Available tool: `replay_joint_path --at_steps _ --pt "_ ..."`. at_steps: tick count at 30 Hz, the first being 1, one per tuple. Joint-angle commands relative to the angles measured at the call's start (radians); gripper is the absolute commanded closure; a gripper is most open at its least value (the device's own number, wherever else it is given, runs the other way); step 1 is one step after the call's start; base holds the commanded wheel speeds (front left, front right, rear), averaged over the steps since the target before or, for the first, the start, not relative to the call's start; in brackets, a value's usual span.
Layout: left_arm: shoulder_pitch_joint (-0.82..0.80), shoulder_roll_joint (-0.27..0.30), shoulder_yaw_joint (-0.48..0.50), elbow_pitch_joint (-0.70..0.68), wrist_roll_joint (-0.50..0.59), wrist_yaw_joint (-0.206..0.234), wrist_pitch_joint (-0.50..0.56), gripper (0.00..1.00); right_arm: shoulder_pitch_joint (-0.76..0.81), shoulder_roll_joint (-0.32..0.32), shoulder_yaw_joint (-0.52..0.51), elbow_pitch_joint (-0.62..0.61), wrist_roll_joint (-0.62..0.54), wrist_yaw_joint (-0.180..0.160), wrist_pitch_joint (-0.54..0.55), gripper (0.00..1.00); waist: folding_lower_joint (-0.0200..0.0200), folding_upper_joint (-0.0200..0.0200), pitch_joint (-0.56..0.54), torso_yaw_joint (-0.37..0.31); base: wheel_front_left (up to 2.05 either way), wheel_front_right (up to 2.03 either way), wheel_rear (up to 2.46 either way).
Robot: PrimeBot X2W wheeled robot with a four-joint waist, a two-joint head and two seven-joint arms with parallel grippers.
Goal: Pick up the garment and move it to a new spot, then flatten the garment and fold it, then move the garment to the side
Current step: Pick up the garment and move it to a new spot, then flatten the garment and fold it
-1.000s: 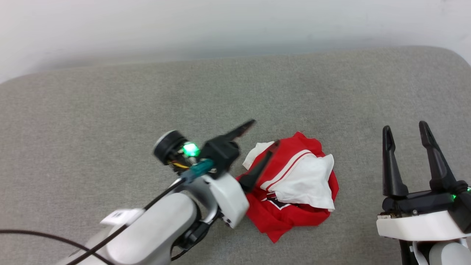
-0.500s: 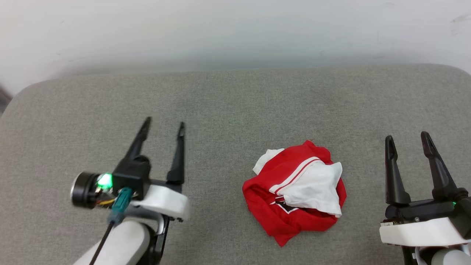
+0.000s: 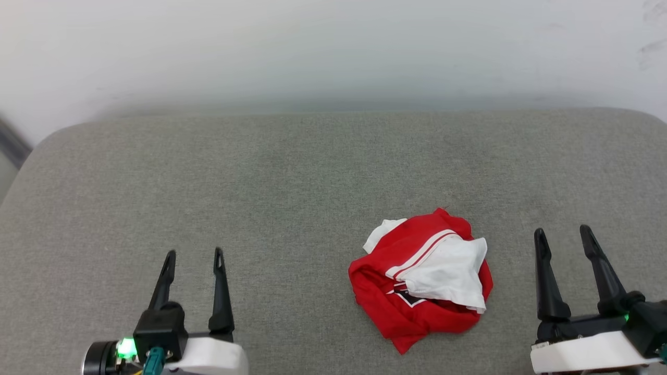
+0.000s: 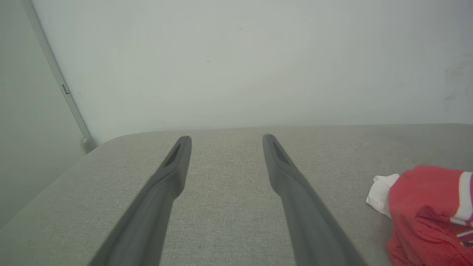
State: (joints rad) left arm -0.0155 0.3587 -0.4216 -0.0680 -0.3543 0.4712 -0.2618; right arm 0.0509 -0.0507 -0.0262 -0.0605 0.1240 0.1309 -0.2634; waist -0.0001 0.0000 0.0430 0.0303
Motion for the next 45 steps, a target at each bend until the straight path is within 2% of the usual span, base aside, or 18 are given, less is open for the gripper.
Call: replay_joint_path --at_steps 1,6,18,30,34,37,45 --pt "0.024 -0.012 0.020 0.009 0.017 -0.016 -0.005 0.00 0.017 0.001 -0.002 0.007 0.008 0.000 -0.002 0.00 0.0001 0.0000 -0.005 0.003 0.00 0.00 0.00" --pt "0.080 -0.071 0.075 0.015 0.071 -0.069 -0.005 0.00 0.053 0.001 -0.009 0.020 0.011 0.000 -0.002 0.00 0.0001 0.0000 -0.021 0.010 0.00 0.00 0.00" --pt "0.142 -0.165 0.164 0.022 0.163 -0.174 -0.004 0.00 0.092 0.001 -0.011 0.031 0.026 0.000 -0.002 0.00 0.0001 0.0000 -0.042 0.016 0.00 0.00 0.00" --pt "0.163 -0.222 0.232 0.052 0.219 -0.255 -0.004 0.00 0.094 0.001 -0.006 0.034 0.035 0.000 -0.002 0.00 0.0001 0.0000 -0.051 0.018 0.00 0.00 0.00" --pt "0.156 -0.228 0.259 0.066 0.224 -0.279 -0.004 0.00 0.089 0.001 -0.005 0.033 0.035 0.000 -0.002 0.00 0.0001 0.0000 -0.049 0.017 0.00 0.00 0.00" --pt "0.114 -0.224 0.280 0.093 0.210 -0.316 -0.004 0.00 0.081 0.001 -0.002 0.031 0.035 0.000 -0.002 0.00 0.0001 0.0000 -0.045 0.015 0.00 0.00 0.00" --pt "-0.132 -0.150 0.304 0.125 0.252 -0.421 -0.004 0.00 0.046 0.001 0.006 0.011 0.023 0.000 -0.002 0.00 0.0001 0.0000 0.005 -0.003 0.00 0.00 0.00"
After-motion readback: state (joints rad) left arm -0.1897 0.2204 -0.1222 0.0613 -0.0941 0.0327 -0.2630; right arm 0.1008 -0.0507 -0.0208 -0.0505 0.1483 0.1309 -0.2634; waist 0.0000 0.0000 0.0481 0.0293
